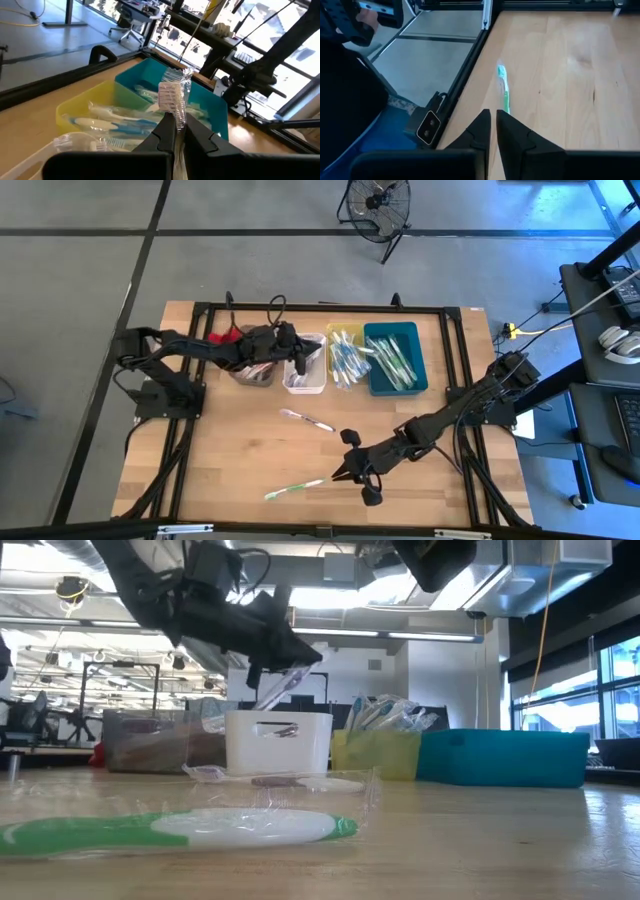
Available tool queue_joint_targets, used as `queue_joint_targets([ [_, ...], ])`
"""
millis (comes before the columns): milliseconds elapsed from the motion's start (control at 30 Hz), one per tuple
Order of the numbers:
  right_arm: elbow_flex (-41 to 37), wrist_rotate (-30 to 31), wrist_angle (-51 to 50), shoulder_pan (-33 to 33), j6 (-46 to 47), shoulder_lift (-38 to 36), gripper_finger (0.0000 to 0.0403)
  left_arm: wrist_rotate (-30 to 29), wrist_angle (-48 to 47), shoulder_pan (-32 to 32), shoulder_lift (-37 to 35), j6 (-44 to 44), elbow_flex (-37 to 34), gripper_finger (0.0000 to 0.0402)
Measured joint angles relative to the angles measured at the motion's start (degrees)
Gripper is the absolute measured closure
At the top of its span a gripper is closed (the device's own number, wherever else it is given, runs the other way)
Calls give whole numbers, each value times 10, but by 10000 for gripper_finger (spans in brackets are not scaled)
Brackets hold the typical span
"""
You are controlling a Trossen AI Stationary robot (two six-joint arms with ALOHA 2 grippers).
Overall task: Pick & Place Toothbrushes
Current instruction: Put the bottom purple toothbrush into the white bin
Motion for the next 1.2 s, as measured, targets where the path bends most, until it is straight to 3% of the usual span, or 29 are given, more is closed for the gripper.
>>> queue_joint_targets([
  [200, 0, 0, -2, 0, -1, 0, 373, 21, 46, 12, 31, -37, 0, 394],
  [700, 0, -2, -3, 0, -1, 0, 347, 3, 5, 16, 72, -74, 0, 389],
  [1200, 0, -2, -3, 0, -5, 0, 329, 4, 5, 19, 78, -89, 0, 286],
])
